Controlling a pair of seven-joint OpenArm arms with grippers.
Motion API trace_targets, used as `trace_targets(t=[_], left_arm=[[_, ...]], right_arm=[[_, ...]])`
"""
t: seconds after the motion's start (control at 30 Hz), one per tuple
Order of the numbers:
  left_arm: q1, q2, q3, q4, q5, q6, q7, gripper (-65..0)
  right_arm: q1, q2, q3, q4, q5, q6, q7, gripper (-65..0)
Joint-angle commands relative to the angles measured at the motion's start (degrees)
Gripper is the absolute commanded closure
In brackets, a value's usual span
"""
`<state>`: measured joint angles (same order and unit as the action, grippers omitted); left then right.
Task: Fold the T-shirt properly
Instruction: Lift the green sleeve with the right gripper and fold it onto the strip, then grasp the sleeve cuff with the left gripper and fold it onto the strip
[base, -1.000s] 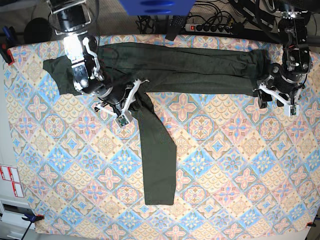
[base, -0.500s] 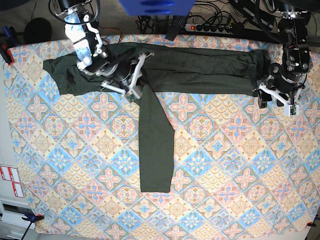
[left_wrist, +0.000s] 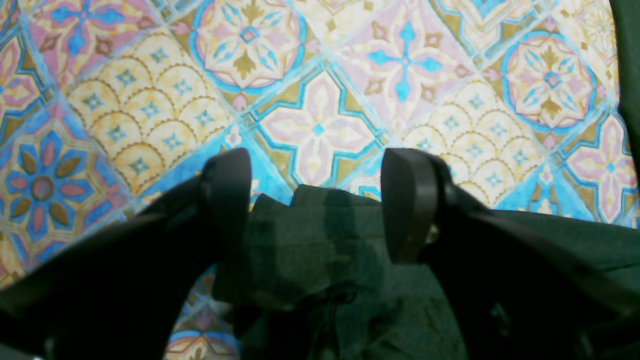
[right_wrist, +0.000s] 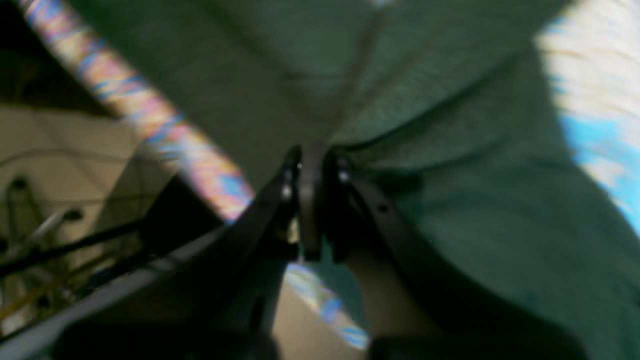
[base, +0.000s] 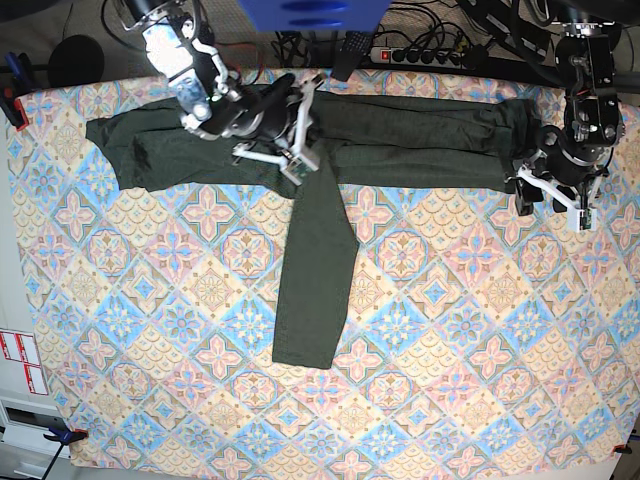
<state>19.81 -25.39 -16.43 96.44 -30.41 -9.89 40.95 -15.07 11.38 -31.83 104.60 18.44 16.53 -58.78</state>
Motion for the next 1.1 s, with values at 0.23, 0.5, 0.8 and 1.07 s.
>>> trace_targets(t=[0.23,0.5,0.8,1.07], left_arm=[[-1.84,0.29,-0.23,0.74,0.30,0.00,-0.73,-40.6],[-7.55,1.08,2.05,0.92,0.30,-0.09,2.00,-40.7],[-20.30,5.04,8.29,-1.28,0.30,0.09,7.27,-40.8],[-34.54,11.80,17.17,-18.42,0.30,0.09,8.50,-40.7]], right_arm=[[3.42,1.41,-2.32,0.85,0.68,0.30,-1.74,-2.1],[4.21,4.14,-1.88,1.29,0.60,0.30,-4.47,-20.6],[4.04,4.84,4.10,1.38,0.60,0.21,-4.29,-22.1],[3.95,4.84,14.21,1.38,0.60,0.21,-4.29,-22.1]])
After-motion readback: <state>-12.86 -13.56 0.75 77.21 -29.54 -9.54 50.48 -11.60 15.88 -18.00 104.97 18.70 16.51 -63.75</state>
